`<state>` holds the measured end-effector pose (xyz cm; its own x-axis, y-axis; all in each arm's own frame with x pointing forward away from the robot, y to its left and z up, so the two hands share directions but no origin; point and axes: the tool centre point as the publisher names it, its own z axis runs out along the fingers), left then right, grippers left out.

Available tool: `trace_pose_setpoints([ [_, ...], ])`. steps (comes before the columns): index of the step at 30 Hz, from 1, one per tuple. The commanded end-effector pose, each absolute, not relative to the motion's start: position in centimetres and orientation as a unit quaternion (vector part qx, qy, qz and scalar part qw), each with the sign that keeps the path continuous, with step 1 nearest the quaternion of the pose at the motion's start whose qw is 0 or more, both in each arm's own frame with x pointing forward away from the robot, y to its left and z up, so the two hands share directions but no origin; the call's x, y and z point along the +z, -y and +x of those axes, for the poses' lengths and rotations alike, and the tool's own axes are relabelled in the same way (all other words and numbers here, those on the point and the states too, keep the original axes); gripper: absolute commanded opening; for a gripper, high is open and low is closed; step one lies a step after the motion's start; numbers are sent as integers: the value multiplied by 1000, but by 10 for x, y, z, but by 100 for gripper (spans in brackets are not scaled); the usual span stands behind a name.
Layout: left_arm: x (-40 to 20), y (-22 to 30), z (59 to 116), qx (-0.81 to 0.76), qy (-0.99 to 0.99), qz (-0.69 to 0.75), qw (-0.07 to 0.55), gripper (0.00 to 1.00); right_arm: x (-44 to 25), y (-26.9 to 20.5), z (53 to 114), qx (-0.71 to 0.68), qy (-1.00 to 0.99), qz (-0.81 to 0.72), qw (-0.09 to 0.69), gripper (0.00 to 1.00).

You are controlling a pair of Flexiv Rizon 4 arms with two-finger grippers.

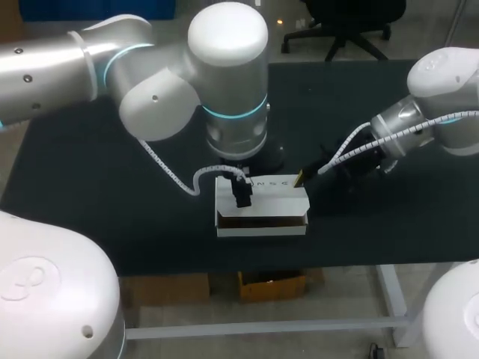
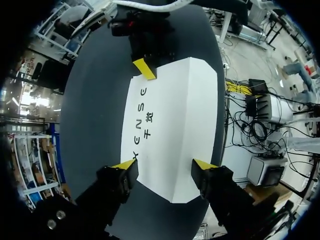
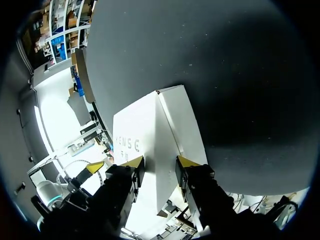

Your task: Assemble the packaging by folding the flat box into shape, placing the metal phone stand inside, and closing the box properly

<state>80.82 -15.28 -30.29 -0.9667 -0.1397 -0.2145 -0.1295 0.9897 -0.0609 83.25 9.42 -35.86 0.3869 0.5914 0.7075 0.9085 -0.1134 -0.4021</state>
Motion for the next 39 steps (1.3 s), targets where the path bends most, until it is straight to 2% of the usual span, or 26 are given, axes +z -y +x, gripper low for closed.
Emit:
trace_pose_setpoints([
  [1,-307,156,812,-20,-992,-67,108,67,-359,-94,833,-191,520,-720,418,38],
  [39,-319,156,804,-32,-994,-63,82,76,-359,-94,833,-191,520,-720,418,37],
])
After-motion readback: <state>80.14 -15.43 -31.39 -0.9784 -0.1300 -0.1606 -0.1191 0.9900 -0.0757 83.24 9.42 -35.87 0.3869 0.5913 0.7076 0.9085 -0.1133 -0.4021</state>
